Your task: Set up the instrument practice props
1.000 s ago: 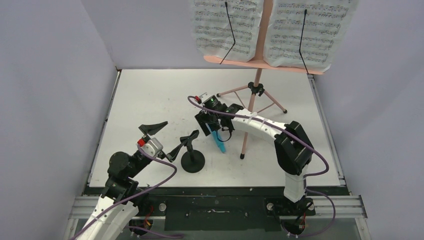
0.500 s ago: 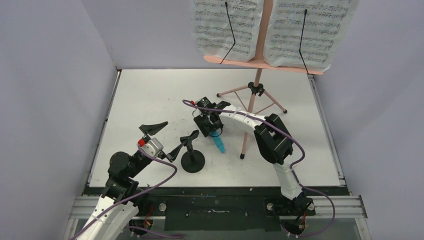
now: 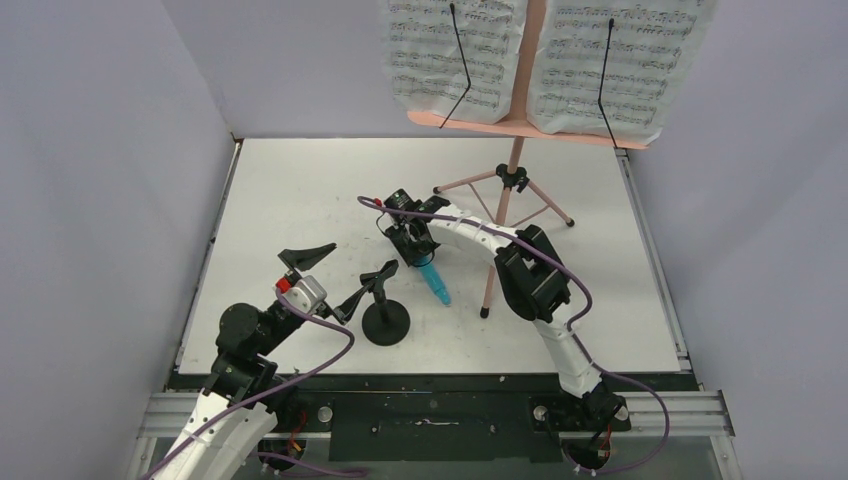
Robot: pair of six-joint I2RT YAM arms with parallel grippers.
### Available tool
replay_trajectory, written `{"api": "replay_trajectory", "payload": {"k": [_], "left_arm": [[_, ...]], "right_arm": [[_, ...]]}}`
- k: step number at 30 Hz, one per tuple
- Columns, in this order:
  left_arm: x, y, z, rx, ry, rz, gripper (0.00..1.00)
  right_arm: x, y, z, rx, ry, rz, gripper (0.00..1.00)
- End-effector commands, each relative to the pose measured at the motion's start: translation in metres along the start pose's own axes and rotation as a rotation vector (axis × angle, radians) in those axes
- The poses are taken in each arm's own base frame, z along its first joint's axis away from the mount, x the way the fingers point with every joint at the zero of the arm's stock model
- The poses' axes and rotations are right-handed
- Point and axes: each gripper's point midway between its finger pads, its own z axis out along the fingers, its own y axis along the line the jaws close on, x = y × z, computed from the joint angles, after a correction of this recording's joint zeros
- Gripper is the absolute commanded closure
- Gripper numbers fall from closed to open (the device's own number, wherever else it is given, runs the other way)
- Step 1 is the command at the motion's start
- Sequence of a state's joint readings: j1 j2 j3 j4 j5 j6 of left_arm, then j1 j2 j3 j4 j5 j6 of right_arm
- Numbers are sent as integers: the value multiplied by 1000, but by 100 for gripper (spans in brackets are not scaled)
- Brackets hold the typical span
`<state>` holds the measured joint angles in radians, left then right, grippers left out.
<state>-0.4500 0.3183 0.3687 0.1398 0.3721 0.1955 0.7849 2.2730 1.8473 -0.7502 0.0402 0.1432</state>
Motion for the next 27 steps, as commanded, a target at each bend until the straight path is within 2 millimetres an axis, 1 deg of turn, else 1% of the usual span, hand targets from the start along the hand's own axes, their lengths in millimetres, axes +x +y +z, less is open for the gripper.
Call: {"api": "replay_trajectory", "payload": {"k": [1, 3, 7, 9, 10, 13, 17, 19, 27], "left_arm": [[-14, 2, 2, -2, -48, 16, 0], [-13, 3, 2, -8, -46, 17, 0], [-14, 4, 2, -12, -45, 19, 0], [-13, 5, 1, -20, -42, 20, 0], [-13, 6, 1, -24, -41, 20, 0], [-14, 6, 1, -25, -45, 22, 0], [-13, 7, 0, -30, -43, 22, 0], [-13, 8, 0, -36, -44, 23, 0], [-14, 11, 0, -52, -44, 19, 0]], "right_arm": [[-7, -12, -11, 31, -11, -2, 63], [-9, -14, -16, 29, -23, 3, 72], [-21, -14, -34, 18, -92, 8, 87], [-29, -15, -46, 16, -137, 18, 93], [-33, -17, -54, 18, -161, 25, 94], [-44, -23, -80, 40, -247, 46, 95], [-53, -31, -116, 76, -389, 73, 95], [-49, -34, -135, 91, -446, 80, 95], [-36, -34, -190, 85, -662, 67, 95]]}}
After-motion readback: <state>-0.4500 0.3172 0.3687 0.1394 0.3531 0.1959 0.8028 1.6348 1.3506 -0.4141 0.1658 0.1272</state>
